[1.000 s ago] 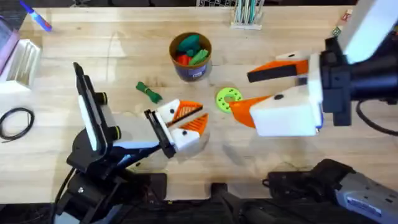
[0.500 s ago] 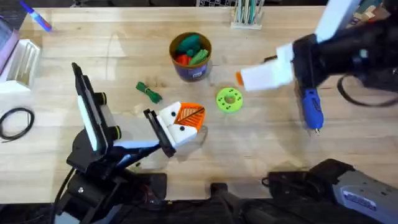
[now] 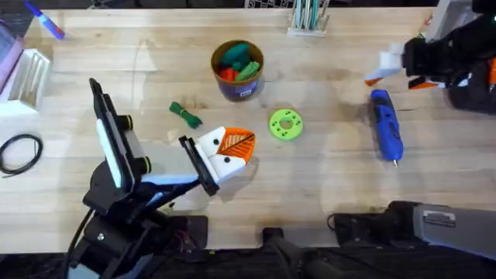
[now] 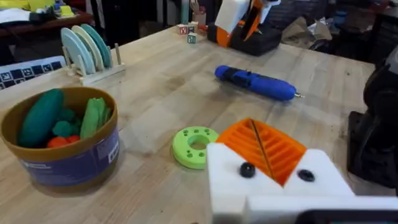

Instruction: Pick up the gripper from the table and insert it into the empty holder that is missing its gripper. Then pick up a screw, insert it into the mounting hole, and use the screwdriver to tighten it. Finally, clean up the table by picking up the vegetable and placing it into the bucket.

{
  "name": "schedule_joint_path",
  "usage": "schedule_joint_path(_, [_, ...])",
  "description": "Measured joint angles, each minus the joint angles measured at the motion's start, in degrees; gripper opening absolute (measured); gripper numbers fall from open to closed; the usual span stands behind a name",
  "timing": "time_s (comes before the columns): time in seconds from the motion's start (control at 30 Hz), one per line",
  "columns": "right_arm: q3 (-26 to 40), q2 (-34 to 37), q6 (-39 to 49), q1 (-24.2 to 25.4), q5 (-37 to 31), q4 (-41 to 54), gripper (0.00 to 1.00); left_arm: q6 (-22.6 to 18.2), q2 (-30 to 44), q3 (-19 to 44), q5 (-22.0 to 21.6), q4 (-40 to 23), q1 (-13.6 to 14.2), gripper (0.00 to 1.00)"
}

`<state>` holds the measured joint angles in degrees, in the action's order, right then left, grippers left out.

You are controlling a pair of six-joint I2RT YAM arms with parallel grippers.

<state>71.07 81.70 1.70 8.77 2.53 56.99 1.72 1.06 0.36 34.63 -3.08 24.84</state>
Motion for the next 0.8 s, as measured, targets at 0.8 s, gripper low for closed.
schedule_joint_path(0.8, [-8.81,16.43,8.65,3.66,-7.58,-8.79,0.991,0.00,0.00,0.00,-0.20,0.01,0.00,0.004])
